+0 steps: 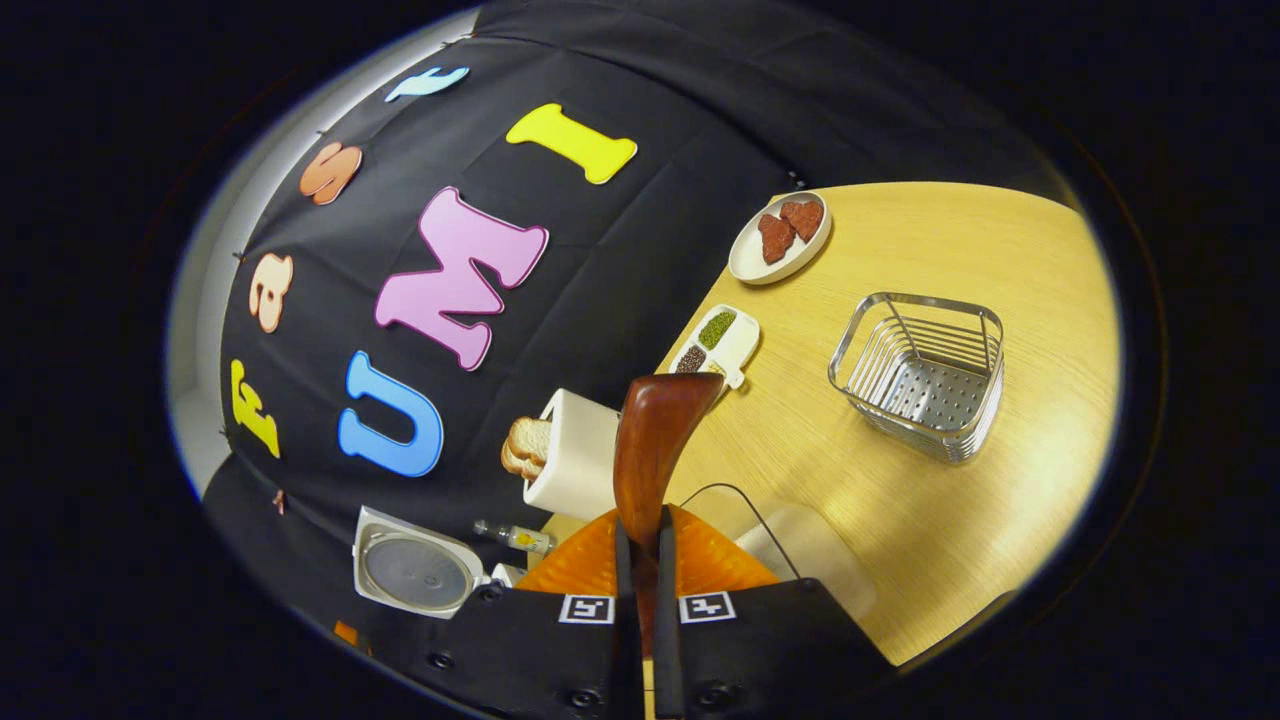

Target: Close the left gripper, press the button to open the rice cooker; take a wooden spoon from the chopstick holder with the right hand, scoop a spoonful of rice and pour it into the rice cooker, then put the wooden spoon back into the chopstick holder.

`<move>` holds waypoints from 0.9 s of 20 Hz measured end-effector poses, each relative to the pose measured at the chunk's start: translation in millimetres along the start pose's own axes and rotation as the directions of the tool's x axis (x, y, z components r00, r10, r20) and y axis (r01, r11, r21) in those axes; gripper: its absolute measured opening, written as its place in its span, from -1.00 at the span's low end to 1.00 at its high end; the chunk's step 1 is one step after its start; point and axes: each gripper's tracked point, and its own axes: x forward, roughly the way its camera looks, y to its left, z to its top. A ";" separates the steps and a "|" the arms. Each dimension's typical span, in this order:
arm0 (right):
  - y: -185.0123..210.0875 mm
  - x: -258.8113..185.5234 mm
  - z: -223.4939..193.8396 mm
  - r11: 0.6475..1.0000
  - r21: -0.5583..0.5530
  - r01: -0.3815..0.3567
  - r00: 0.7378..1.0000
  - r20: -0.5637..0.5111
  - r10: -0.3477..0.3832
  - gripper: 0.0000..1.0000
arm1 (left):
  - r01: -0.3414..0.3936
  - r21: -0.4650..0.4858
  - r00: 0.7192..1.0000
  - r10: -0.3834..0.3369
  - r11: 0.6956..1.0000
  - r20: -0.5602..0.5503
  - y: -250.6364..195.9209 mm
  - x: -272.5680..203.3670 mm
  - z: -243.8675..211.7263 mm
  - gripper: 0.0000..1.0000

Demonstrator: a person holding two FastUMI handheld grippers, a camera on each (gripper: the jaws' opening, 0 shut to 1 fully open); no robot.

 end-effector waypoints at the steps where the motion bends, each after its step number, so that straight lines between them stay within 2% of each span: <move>1: 2.1 -2.1 4.1 1.000 0.024 -0.006 1.000 0.003 0.006 -0.82 | 0.001 -0.002 1.000 -0.001 1.000 -0.001 0.3 0.4 -0.7 0.94; 9: 66.2 -23.1 6.0 0.980 0.169 -0.108 0.992 -0.040 0.116 -0.83 | -0.005 -0.020 1.000 0.005 1.000 -0.012 8.1 -4.5 -10.6 0.93; 18: 193.1 -8.7 -48.0 0.963 0.143 -0.229 0.960 -0.132 0.248 -0.82 | -0.036 -0.041 0.999 0.035 0.999 -0.028 28.2 -21.1 -26.7 0.94</move>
